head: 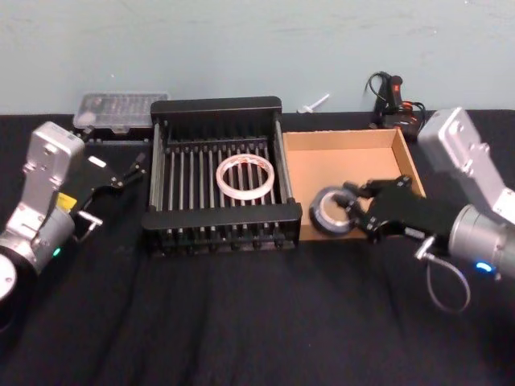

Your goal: Pick up the white tape and place it into the black box , Pick up the silver tape and place it into the brown box.

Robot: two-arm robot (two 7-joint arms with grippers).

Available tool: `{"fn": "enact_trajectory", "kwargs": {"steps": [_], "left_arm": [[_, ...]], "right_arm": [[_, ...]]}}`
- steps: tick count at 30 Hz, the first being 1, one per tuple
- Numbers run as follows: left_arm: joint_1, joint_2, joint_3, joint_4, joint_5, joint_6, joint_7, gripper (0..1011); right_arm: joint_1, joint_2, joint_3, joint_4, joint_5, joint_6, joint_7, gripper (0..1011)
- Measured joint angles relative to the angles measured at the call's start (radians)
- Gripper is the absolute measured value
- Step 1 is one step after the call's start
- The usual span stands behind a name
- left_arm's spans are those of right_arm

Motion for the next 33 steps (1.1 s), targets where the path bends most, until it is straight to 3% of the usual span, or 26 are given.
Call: {"fn": "enact_trajectory", "kwargs": {"steps": [5,11,21,31,33], "left_arm": [[0.0,0.0,0.0,0.0,0.0,0.0,0.0,1001],[0.0,0.0,0.0,0.0,0.0,0.0,0.0,1001],[0.0,0.0,0.0,0.0,0.0,0.0,0.0,1001],[0.0,0.0,0.0,0.0,0.0,0.0,0.0,1001],[0.0,0.0,0.0,0.0,0.0,0.0,0.0,1001]], "right_arm": [[0.008,-0.015,0.033,0.019,-0.001,0.002,-0.042,174],[0.053,-0.063,0.055,0.078,-0.022,0.026,-0.093,174],[0.164,-0.149,0.047,0.2,-0.066,0.072,-0.123,174],[0.312,-0.256,0.018,0.414,-0.116,0.091,-0.133,174],[0.351,-0.286,0.01,0.485,-0.131,0.09,-0.133,174]]}}
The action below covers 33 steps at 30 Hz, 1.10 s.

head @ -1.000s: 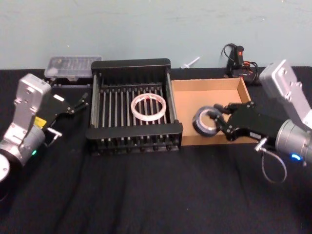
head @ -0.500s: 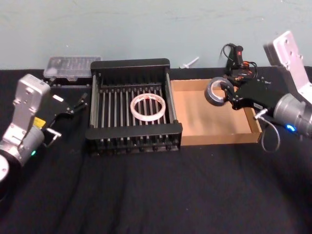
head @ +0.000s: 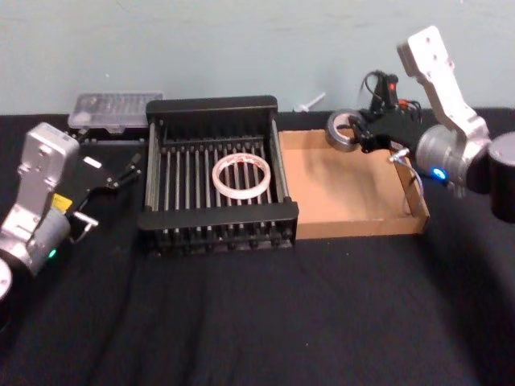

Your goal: Pick up the white tape and place it into the black box , Pick up the silver tape and place it into the brown box.

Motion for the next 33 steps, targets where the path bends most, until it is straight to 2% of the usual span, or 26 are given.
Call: {"fn": "enact_trajectory", "kwargs": {"steps": [8,14,22,33], "left_arm": [[0.0,0.0,0.0,0.0,0.0,0.0,0.0,1001],[0.0,0.0,0.0,0.0,0.0,0.0,0.0,1001],[0.0,0.0,0.0,0.0,0.0,0.0,0.0,1001],[0.0,0.0,0.0,0.0,0.0,0.0,0.0,1001]], "right_arm": [[0.069,-0.059,-0.022,0.157,-0.037,-0.012,0.004,174],[0.095,-0.084,-0.033,0.232,-0.062,-0.017,0.017,174],[0.102,-0.097,-0.038,0.264,-0.089,-0.012,0.027,174],[0.103,-0.098,-0.038,0.265,-0.088,-0.012,0.027,188]]}}
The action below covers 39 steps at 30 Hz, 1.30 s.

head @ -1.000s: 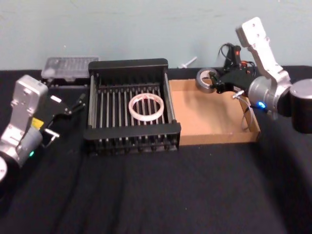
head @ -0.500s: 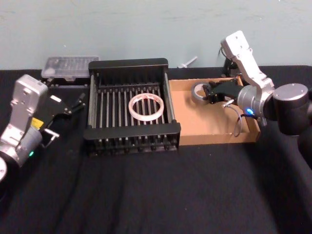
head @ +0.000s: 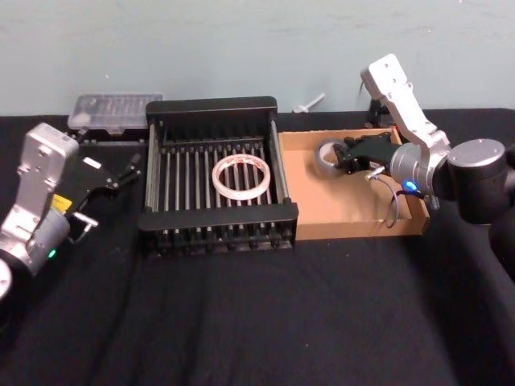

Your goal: Pick up the white tape and place it into the black box , Pick up the silver tape and place it into the brown box.

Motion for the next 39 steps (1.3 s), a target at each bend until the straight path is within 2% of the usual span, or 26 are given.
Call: {"fn": "enact_trajectory", "kwargs": {"steps": [2,3,5,6,12,13,18,19,20,22,23,27,34,39], "left_arm": [[0.0,0.0,0.0,0.0,0.0,0.0,0.0,1001],[0.0,0.0,0.0,0.0,0.0,0.0,0.0,1001],[0.0,0.0,0.0,0.0,0.0,0.0,0.0,1001],[0.0,0.0,0.0,0.0,0.0,0.0,0.0,1001],[0.0,0.0,0.0,0.0,0.0,0.0,0.0,1002],[0.0,0.0,0.0,0.0,0.0,0.0,0.0,1001],[0.0,0.0,0.0,0.0,0.0,0.0,0.0,1001],[0.0,0.0,0.0,0.0,0.0,0.0,0.0,1001],[0.0,0.0,0.0,0.0,0.0,0.0,0.0,1001],[0.0,0.0,0.0,0.0,0.0,0.0,0.0,1001],[0.0,0.0,0.0,0.0,0.0,0.0,0.0,1001],[0.0,0.0,0.0,0.0,0.0,0.0,0.0,1001],[0.0,0.0,0.0,0.0,0.0,0.0,0.0,1001],[0.0,0.0,0.0,0.0,0.0,0.0,0.0,1001]], "right_arm": [[0.0,0.0,0.0,0.0,0.0,0.0,0.0,235],[0.0,0.0,0.0,0.0,0.001,0.0,0.0,292],[0.0,0.0,0.0,0.0,0.001,0.0,0.0,322],[0.001,0.0,0.0,0.001,0.002,0.0,0.0,388],[0.001,0.0,0.001,0.001,0.003,-0.001,-0.001,547],[0.001,0.0,0.001,0.001,0.003,-0.001,-0.001,604],[0.001,0.0,0.001,0.001,0.003,-0.001,-0.001,765],[0.001,0.0,0.001,0.001,0.003,-0.001,-0.001,765],[0.001,0.0,0.001,0.001,0.004,-0.001,-0.001,821],[0.001,0.0,0.001,0.001,0.004,-0.001,-0.001,850],[0.001,0.0,0.001,0.001,0.004,-0.001,-0.001,908],[0.001,0.0,0.001,0.001,0.004,-0.001,-0.001,1002],[0.0,0.0,0.003,0.0,0.004,-0.002,0.0,1000],[-0.028,0.004,0.027,-0.043,0.004,-0.015,0.0,1000]]}}
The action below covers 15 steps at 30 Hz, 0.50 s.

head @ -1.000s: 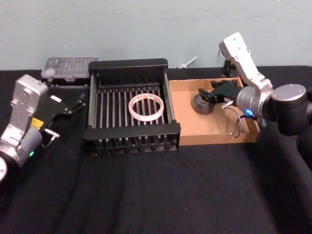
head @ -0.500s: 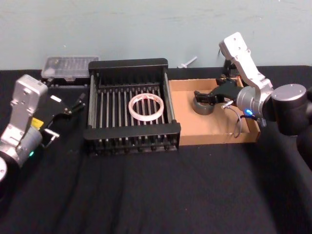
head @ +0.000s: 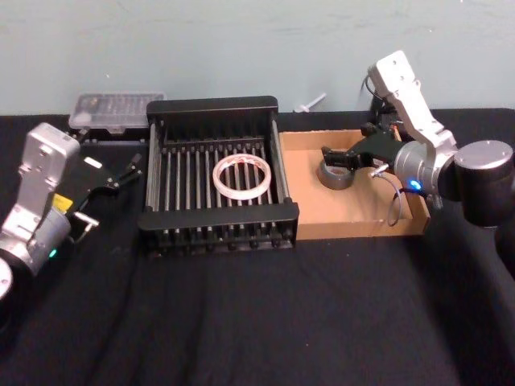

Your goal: Pick up the white tape and place it into the black box , Pick up the silver tape and place it into the brown box.

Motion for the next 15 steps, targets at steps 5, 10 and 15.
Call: {"fn": "enact_trajectory", "kwargs": {"steps": [5,10,15], "left_arm": [[0.0,0.0,0.0,0.0,0.0,0.0,0.0,1002],[0.0,0.0,0.0,0.0,0.0,0.0,0.0,1001],[0.0,0.0,0.0,0.0,0.0,0.0,0.0,1001]], "right_arm": [[-0.048,0.015,0.019,-0.077,-0.002,-0.035,-0.005,1000],[-0.134,0.039,0.048,-0.186,-0.003,-0.116,-0.016,1000],[-0.231,0.057,0.082,-0.274,0.002,-0.232,-0.036,1000]]}}
